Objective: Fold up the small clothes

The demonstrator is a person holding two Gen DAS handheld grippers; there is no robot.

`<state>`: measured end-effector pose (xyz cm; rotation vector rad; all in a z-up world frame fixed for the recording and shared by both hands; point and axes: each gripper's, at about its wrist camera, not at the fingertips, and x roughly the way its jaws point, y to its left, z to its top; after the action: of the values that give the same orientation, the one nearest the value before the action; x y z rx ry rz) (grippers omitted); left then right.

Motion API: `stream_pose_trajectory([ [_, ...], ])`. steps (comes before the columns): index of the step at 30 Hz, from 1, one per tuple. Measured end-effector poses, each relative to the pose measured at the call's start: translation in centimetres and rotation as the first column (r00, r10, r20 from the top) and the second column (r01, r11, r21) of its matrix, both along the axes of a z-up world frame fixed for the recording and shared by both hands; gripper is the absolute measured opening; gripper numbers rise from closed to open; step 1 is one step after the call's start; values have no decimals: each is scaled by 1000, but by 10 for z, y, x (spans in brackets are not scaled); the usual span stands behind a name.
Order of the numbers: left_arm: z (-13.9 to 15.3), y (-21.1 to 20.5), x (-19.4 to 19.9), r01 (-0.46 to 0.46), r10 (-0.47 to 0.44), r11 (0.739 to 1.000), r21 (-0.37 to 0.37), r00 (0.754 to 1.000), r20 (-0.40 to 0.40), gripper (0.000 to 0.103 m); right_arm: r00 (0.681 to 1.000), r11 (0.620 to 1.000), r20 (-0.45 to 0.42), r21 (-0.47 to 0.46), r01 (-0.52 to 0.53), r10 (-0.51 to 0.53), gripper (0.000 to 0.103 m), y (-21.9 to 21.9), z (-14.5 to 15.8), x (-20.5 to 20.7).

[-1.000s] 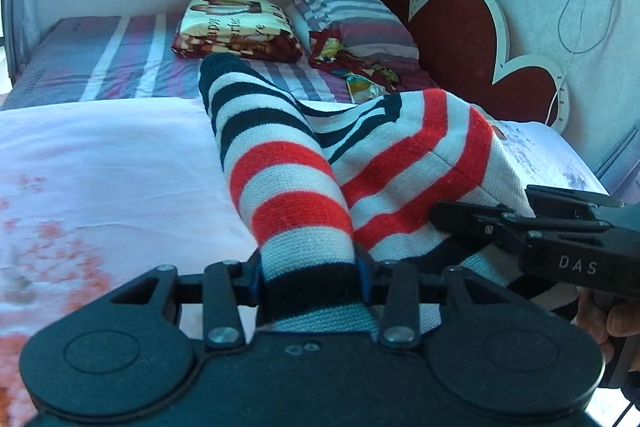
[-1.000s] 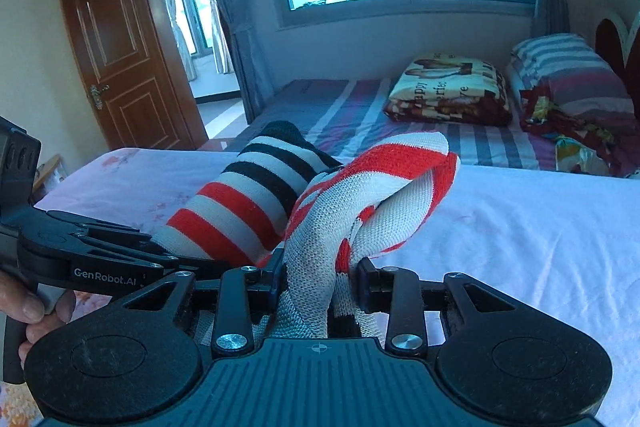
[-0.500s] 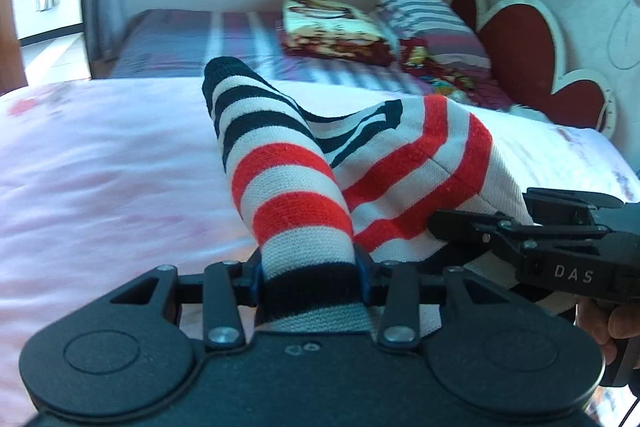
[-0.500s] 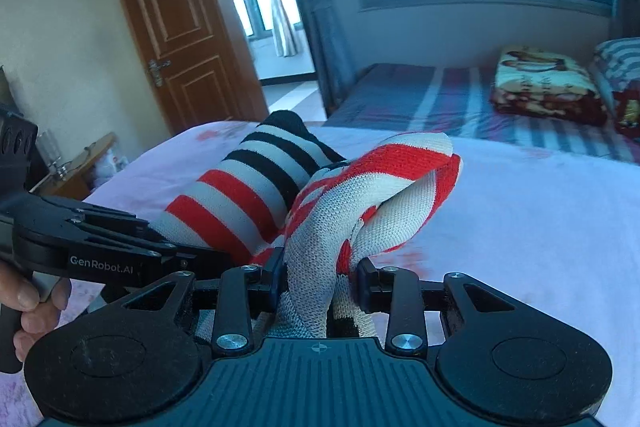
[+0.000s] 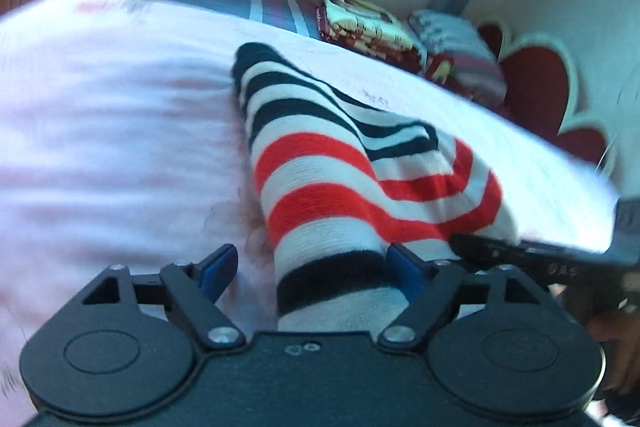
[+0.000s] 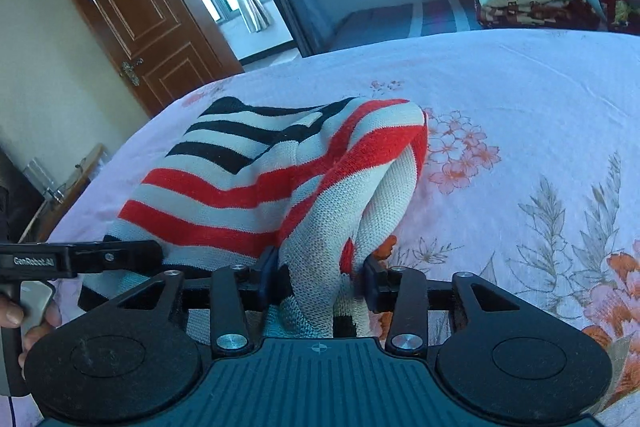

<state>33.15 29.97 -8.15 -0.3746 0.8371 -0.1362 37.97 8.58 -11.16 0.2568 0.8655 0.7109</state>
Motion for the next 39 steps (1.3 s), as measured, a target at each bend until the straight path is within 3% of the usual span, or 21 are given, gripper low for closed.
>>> stream_pose_trajectory([
  [3,12,18,-15,-27,30,999,-39,997,75,76,997,994,-17,80,74,-73,45,-24,12,6],
  [6,19,26,-14,-26,32,998,-55,993,113,73,989,977,-78,159,140,-129,45,-48,17,39],
  [8,21,22,5,2,2,999,-37,995,95,52,978,959,-144,220,179,-150,45,-53,13,59],
  [10,20,20,20,8,-6,1000,-26,997,71,49,971,954,-198,237,182,-136,42,-51,8,84],
  [12,16,22,27,4,-3,999,-34,999,48,49,977,965,-171,206,162,-127,10,-41,5,97],
  [15,12,19,35,19,-20,1000,11,1000,19,48,996,993,26,81,87,-89,9,-23,14,93],
  [17,6,12,34,30,-30,998,50,1000,4,49,995,997,85,-52,55,-51,9,-9,6,82],
  [22,5,18,27,4,-4,1000,10,1000,10,52,995,994,53,-61,93,-90,10,-10,10,77],
  [24,17,17,10,8,-9,1000,10,999,49,51,987,993,132,-52,102,-95,9,-23,30,53],
  [26,24,15,-13,15,-16,1000,13,996,83,51,988,999,156,-34,27,-21,9,-28,46,25],
  [29,22,10,-40,25,-27,1000,16,996,86,49,971,991,212,-100,-93,112,9,-23,59,-24],
  [31,20,7,-51,17,-19,1000,19,995,97,50,964,981,207,-132,-142,168,9,-15,56,-44],
  [34,14,7,-57,-10,8,1000,15,996,87,53,959,953,192,-259,-154,207,9,-6,33,-58],
  [39,16,-11,-55,-2,-14,988,154,994,107,54,954,940,232,-324,-108,190,9,5,18,-59],
])
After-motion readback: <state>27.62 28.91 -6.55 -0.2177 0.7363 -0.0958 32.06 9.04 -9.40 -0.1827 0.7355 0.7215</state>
